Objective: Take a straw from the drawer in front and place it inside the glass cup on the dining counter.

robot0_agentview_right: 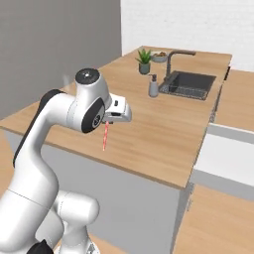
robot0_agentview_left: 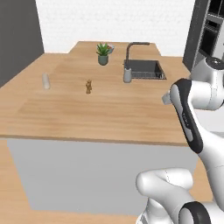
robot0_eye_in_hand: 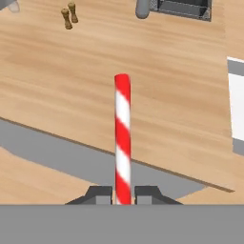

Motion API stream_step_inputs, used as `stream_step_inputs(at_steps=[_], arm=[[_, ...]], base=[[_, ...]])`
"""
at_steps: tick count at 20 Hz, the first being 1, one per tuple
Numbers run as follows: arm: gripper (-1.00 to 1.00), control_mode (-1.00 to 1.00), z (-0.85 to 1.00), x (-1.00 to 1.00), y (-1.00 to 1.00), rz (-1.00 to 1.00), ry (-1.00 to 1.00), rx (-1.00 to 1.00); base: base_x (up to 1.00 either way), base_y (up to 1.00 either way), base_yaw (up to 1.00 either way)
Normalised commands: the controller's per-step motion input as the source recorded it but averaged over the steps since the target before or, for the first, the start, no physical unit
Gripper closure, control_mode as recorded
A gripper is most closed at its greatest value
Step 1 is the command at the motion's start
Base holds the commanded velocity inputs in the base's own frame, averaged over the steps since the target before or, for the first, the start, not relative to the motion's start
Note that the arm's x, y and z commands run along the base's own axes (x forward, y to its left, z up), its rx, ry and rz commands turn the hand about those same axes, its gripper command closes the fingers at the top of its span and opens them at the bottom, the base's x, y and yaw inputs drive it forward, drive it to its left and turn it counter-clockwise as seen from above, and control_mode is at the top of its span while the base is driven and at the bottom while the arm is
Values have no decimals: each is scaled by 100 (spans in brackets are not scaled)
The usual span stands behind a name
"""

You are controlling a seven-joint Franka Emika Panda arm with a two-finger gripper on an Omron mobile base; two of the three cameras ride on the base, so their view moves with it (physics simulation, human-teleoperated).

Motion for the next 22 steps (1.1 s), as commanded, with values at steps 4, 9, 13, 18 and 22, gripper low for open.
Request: stream_step_inputs(at_steps=[4, 9, 13, 18, 22], arm=[[100, 100, 0, 0, 0, 0, 0, 0], [100, 100, 0, 0, 0, 0, 0, 0], [100, 100, 0, 0, 0, 0, 0, 0], [100, 100, 0, 0, 0, 0, 0, 0], [100, 100, 0, 0, 0, 0, 0, 0]], base=[[11, 100, -24], [10, 100, -23], [6, 100, -23], [8, 100, -24], [12, 100, -25]])
